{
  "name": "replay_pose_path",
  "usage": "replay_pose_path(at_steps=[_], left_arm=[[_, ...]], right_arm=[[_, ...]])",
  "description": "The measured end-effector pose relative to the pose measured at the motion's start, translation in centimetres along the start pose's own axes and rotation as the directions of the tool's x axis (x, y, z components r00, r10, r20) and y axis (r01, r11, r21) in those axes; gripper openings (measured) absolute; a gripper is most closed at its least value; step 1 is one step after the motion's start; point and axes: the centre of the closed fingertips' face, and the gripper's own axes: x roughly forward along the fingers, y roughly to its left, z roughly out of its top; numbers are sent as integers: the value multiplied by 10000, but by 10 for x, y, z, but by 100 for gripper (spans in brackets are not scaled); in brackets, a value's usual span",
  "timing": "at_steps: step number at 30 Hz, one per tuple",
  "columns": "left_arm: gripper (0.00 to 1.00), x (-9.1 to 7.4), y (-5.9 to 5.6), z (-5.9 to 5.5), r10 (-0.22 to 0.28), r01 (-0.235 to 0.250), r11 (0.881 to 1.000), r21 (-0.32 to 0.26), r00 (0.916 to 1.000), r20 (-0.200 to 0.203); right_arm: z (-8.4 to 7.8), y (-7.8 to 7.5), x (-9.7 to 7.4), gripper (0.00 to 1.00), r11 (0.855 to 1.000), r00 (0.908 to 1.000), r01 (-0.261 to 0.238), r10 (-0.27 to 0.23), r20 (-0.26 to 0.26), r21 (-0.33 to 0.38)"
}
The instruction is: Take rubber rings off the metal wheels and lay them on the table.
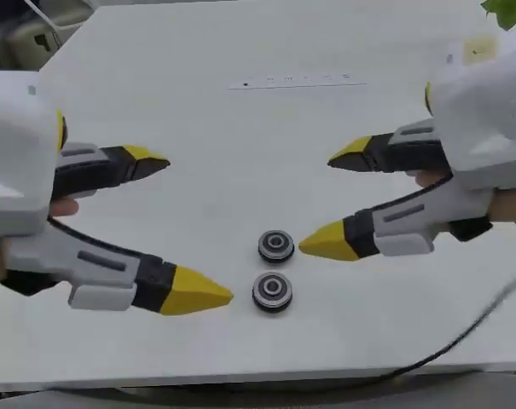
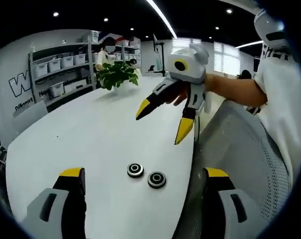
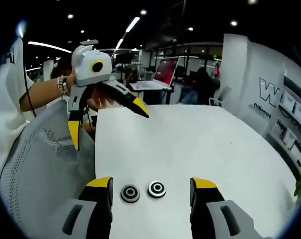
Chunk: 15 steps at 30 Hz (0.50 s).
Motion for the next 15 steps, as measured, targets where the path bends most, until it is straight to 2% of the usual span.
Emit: replay_pose_path(at_steps=[3,7,9,12,15], left_arm=[[95,8,1,11,-383,373,9983,455,9990,227],[92,14,8,22,-497,456,9971,608,9965,679],[89,19,12,30,-577,516,9971,561,9919,1130],[82,23,15,33,-660,597,9972,457,9863,1515],[74,31,17,36,-750,756,9971,54,9737,2150]], right_arm=[[9,0,11,58,9995,9991,-290,293,321,-88],[12,-3,22,54,9986,9975,-457,471,525,-268],[10,-3,27,52,9982,9963,-550,565,648,-257],[4,-4,32,50,9977,9945,-666,671,801,-91],[-9,-1,36,51,9961,9915,-877,860,979,132]])
